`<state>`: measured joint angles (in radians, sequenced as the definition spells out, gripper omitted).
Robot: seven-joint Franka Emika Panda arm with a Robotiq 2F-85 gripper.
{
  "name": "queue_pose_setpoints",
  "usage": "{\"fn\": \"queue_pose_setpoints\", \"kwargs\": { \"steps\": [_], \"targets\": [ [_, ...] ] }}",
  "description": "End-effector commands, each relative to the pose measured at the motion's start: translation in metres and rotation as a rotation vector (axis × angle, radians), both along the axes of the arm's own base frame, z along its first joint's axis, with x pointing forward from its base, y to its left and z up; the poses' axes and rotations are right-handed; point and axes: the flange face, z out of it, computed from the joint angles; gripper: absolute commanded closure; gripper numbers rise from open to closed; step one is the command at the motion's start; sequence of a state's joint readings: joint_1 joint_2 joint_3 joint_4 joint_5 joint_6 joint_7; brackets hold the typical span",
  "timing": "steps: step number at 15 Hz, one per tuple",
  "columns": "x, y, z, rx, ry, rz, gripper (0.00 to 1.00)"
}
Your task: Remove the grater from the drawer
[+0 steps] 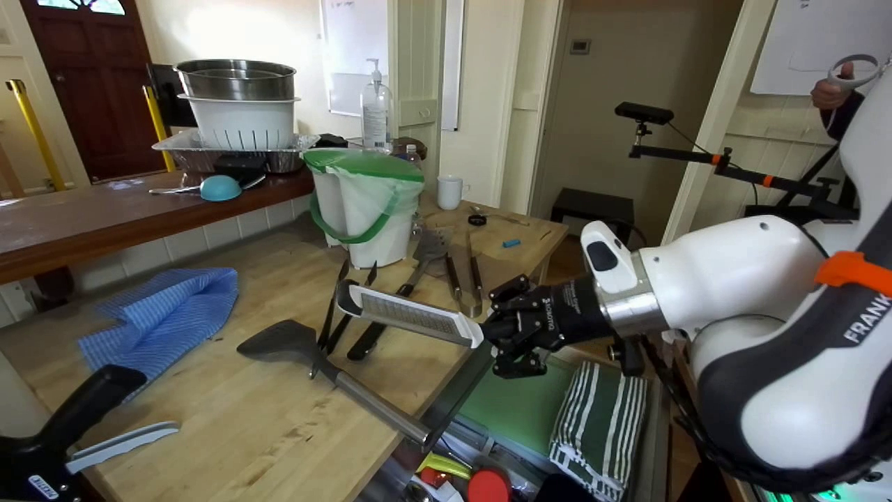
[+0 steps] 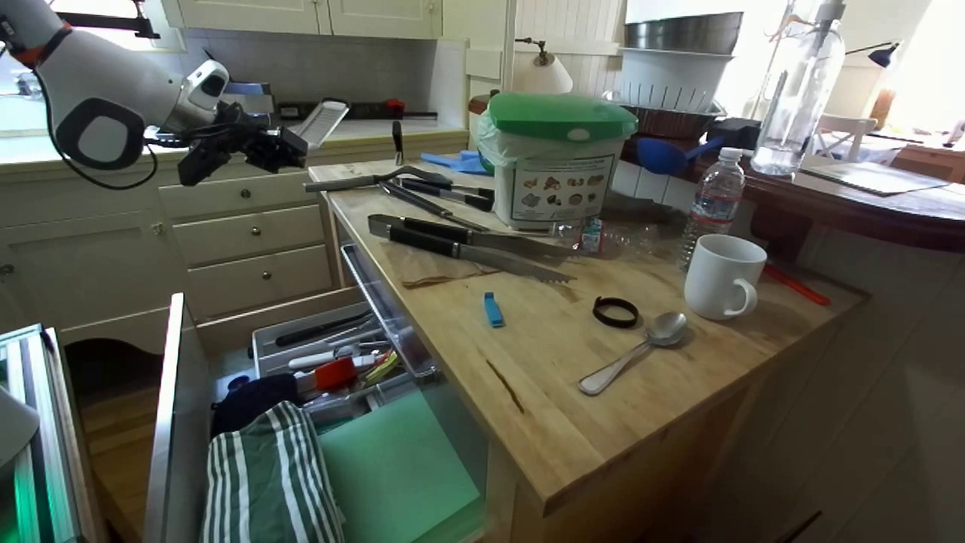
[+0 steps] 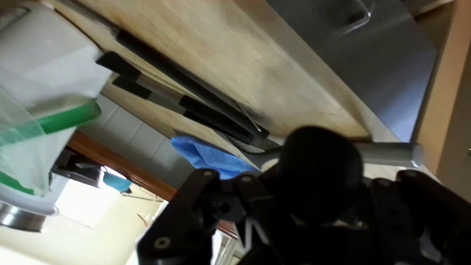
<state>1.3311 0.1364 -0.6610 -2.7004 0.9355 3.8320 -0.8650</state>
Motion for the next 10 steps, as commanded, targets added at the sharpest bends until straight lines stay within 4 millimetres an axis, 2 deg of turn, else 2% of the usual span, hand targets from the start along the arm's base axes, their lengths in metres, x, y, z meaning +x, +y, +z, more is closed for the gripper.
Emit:
{"fn": "queue_pose_setpoints", "kwargs": {
  "steps": [1, 5, 10],
  "targets": [
    [0.036, -0.034, 0.018, -0.014, 0.039, -0.117, 1.00],
    [0.068, -0.059, 0.019, 0.008, 0.070, -0.226, 1.00],
    [0.082, -0.085, 0.004, -0.020, 0.128, -0.300, 1.00]
  ]
}}
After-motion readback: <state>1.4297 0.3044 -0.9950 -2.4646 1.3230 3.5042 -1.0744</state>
